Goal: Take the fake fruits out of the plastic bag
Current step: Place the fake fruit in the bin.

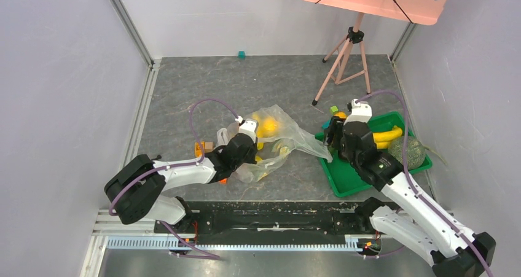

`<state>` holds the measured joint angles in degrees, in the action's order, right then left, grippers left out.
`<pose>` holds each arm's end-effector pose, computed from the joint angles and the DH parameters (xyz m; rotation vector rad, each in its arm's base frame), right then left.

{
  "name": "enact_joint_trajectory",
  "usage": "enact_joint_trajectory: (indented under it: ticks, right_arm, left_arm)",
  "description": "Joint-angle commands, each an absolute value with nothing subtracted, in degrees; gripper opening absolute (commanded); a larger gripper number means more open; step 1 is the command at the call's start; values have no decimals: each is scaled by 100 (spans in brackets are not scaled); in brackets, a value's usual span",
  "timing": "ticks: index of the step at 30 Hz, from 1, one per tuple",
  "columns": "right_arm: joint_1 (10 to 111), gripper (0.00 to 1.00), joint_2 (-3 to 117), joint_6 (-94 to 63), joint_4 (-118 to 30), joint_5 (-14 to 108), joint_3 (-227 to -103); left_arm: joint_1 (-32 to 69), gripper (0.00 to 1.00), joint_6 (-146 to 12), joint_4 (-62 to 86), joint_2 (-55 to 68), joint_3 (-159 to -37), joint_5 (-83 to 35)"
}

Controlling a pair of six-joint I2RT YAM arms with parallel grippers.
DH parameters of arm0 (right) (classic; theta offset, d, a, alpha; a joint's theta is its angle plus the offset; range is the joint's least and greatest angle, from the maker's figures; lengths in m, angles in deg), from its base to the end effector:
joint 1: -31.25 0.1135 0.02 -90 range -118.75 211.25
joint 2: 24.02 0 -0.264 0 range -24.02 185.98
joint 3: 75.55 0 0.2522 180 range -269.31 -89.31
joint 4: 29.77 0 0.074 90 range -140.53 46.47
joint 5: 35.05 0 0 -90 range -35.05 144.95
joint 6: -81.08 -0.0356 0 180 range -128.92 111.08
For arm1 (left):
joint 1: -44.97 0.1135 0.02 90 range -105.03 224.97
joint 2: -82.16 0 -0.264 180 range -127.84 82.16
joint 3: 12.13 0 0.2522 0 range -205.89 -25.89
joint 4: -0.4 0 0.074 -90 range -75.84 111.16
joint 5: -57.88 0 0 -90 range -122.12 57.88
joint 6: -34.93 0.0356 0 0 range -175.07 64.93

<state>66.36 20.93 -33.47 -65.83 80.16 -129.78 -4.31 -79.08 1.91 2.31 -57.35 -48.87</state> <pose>0.1534 0.0893 0.2928 0.0891 1.9955 0.2219 0.1828 -0.1966 0.1663 0.3198 2.1765 -0.4060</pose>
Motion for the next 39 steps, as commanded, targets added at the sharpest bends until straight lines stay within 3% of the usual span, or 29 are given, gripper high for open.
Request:
enact_joint_trajectory:
  ticks: [1,17,23,27,33,36,39]
  right_arm:
    - [6076,48,2032,-3138,-7153,8450,-12665]
    - [5607,54,2457,-3010,-7025,7544,-11692]
    - [5603,79,2561,-3014,-7002,7586,-11707]
    - [5604,86,2470,-3036,-7047,7675,-11756]
    - [5599,88,2091,-2984,-7115,7821,-12014]
    - [5604,87,1698,-2766,-6827,7466,-12153]
    - [5611,80,1340,-2533,-6269,6585,-12244]
  left_arm:
    - [-443,2,-7722,174,390,-5799,-5177]
    - [-434,2,-7855,343,455,-5803,-5647]
    - [-434,2,-7854,348,451,-5797,-5646]
    - [-433,2,-7854,357,453,-5805,-5646]
    - [-434,2,-7854,352,441,-5820,-5622]
    - [-434,2,-7854,352,427,-5817,-5613]
    - [-434,2,-7850,353,429,-5816,-5611]
